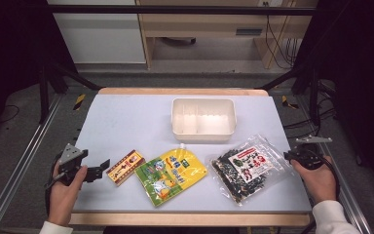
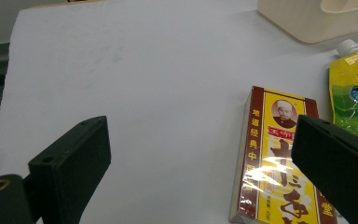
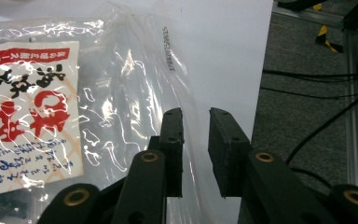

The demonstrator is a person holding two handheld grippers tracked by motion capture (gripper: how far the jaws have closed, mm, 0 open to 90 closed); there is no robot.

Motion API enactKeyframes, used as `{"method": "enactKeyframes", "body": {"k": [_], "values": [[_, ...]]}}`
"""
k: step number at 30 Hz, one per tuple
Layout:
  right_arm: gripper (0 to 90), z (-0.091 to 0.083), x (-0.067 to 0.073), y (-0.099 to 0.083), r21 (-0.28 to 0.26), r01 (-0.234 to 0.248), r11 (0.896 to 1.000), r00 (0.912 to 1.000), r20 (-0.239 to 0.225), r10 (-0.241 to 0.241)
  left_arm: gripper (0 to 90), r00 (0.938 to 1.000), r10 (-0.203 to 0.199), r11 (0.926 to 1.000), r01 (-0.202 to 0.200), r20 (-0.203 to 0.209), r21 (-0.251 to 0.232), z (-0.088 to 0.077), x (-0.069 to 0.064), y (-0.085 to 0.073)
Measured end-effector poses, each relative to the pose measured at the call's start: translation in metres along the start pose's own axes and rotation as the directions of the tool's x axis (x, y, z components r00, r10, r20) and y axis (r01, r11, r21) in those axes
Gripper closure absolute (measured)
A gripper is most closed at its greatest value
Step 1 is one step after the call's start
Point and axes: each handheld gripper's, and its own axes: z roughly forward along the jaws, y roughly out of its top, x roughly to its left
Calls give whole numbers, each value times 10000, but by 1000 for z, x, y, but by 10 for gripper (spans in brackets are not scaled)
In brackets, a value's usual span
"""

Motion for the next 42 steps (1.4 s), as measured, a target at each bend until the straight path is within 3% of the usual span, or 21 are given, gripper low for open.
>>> {"method": "enactKeyframes", "body": {"k": [4,9,16,22,26,34,39,42], "values": [[656,1,-7,-10,-105,-286,9995,9990,-359,282,44,10000,29,10000,-29,4,12,0,0,0],[572,4,-8,-14,-61,-301,9995,9969,-722,296,44,10000,47,10000,-47,8,25,0,0,0],[537,9,-10,-20,-149,-664,9977,9886,-1362,637,45,10000,93,9999,-93,8,40,0,0,0],[650,9,-8,-19,-20,-549,9985,9868,-1526,540,46,9999,124,9999,-124,48,71,1,-1,0],[760,8,-4,-19,134,-274,9995,9910,-1305,289,47,9999,162,9998,-162,41,83,1,-1,0],[891,7,2,-19,175,-100,9998,9933,-1153,119,47,9998,197,9998,-197,16,81,1,-1,0],[896,1,5,-17,-44,69,10000,9945,-1049,-73,49,9999,163,9998,-163,33,89,0,-1,0],[896,-11,7,-12,-221,207,9995,9943,-1037,-229,49,9999,170,9998,-171,17,101,1,-1,0]]}}
